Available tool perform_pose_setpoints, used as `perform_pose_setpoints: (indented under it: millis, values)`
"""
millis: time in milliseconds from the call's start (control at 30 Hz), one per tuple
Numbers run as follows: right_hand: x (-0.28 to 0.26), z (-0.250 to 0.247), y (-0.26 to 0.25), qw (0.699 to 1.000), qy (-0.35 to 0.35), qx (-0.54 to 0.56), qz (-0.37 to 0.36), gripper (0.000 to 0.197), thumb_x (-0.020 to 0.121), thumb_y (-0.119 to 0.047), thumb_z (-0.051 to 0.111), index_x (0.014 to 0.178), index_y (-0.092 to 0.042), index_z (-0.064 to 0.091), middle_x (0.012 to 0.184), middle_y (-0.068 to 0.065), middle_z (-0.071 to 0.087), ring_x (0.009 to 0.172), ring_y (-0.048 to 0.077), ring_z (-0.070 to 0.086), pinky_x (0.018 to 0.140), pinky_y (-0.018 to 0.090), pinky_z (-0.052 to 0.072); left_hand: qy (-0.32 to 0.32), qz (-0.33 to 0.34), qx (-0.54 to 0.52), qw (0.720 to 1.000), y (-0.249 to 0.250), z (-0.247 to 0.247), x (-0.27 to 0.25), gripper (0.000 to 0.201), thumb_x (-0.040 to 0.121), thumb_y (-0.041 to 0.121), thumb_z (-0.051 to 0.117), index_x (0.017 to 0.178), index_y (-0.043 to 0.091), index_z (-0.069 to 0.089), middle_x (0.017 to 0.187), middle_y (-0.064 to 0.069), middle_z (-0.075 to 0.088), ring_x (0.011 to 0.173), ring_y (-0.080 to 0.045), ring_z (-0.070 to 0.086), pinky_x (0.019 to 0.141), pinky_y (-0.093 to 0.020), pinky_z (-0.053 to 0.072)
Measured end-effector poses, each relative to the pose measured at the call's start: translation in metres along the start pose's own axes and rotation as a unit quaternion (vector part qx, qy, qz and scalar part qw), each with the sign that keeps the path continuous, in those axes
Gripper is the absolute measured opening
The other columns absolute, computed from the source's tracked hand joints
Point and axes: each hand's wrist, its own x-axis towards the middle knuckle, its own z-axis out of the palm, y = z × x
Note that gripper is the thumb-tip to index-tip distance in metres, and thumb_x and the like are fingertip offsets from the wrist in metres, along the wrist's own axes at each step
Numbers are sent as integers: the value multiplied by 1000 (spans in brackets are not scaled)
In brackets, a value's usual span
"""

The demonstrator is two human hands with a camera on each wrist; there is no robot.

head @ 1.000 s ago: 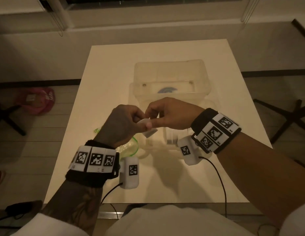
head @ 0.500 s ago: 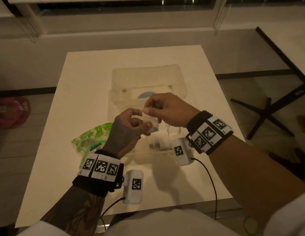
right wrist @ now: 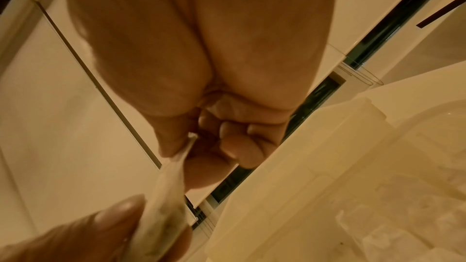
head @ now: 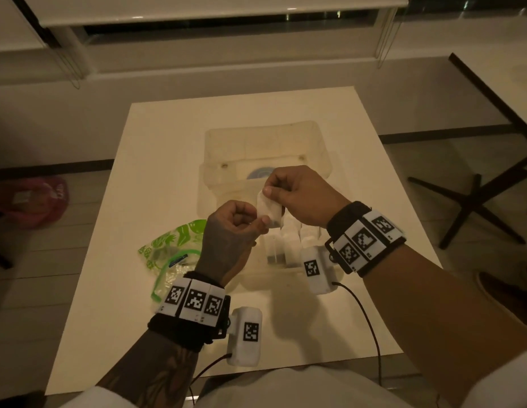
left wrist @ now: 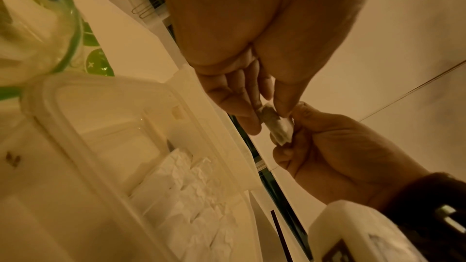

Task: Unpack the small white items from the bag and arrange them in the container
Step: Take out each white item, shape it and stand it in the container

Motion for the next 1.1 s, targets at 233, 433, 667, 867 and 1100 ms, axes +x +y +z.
perform_pose_setpoints:
  millis: [233,433,667,867,1100]
  values:
    - [0,9,0,1000,12,14,22,13,94,-17,59,88,-8,66,74,4,66,63,13,62,60,27,54,22,-12,-42,999,-3,2,-2,15,79,10,77,78,11,61,73,-8,74,70,-24,72,56,-32,53]
    - [4,7,-4,999,12,5,29,14,95,-17,59,87,-10,68,68,1,65,56,8,60,57,26,52,32,-29,-75,996,0,-4,0,13,83,8,72,89,7,60,72,-6,74,68,-19,72,56,-30,54]
    - [10,8,-7,1000,13,-5,27,15,94,-15,60,87,-3,66,59,-6,58,46,0,52,49,10,40,41,-21,-63,997,-4,-9,3,11,83,6,73,84,6,61,75,-8,75,70,-21,73,57,-31,56]
    - [12,12,-7,1000,11,3,19,15,93,-13,60,88,0,66,61,-3,57,47,0,51,49,9,41,45,-22,-53,997,-8,-9,4,11,82,7,73,81,9,63,76,-10,74,71,-20,73,58,-28,56]
    - [12,12,-4,1000,8,-2,15,15,93,-14,61,87,-2,67,61,-5,57,47,0,51,49,10,41,27,-19,-24,999,-11,-13,6,4,85,13,71,83,14,68,81,-8,74,79,-25,71,65,-34,57]
